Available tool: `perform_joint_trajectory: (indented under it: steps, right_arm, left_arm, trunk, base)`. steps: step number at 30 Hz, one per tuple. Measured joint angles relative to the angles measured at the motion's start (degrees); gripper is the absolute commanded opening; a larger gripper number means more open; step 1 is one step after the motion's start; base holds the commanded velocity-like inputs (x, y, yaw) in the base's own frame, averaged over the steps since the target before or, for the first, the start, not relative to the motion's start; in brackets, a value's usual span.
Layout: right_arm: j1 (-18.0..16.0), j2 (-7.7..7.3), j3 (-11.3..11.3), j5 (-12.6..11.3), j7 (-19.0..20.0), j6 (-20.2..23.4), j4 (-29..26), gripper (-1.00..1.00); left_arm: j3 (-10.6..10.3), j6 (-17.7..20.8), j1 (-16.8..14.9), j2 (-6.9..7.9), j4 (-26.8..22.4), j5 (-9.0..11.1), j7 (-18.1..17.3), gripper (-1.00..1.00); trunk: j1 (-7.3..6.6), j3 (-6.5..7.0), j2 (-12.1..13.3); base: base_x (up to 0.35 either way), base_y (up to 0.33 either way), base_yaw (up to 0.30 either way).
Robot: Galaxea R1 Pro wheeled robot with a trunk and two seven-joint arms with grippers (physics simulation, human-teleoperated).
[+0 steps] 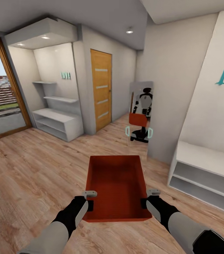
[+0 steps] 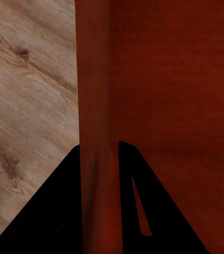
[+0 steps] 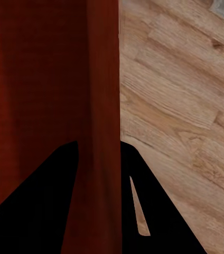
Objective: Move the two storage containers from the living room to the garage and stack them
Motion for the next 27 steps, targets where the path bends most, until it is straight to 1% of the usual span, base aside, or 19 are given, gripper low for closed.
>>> perform_joint_trajectory:
  steps: [18,20,27]
  right_arm:
    - [0.0,-0.03,0.0,0.1,0.1,0.0,0.0,-1.0]
    - [0.0,-0.03,0.0,0.0,0.0,0.0,0.0,-1.0]
    - [0.0,-0.04,0.0,0.0,0.0,0.0,0.0,-1.0]
  left_arm:
    - [0.1,0.0,0.0,-0.05,0.0,-0.1,0.0,-1.0]
    - [0.0,0.0,0.0,-0.05,0.0,-0.1,0.0,-1.0]
    - [0.1,0.0,0.0,-0.06,0.0,-0.1,0.0,-1.0]
  trunk:
    - [0.0,0.0,0.0]
    - [0.0,0.0,0.0]
    - [0.0,0.0,0.0]
  base:
    - [0.322,0.0,0.266]
    - [0.322,0.0,0.132]
    - [0.322,0.0,0.015]
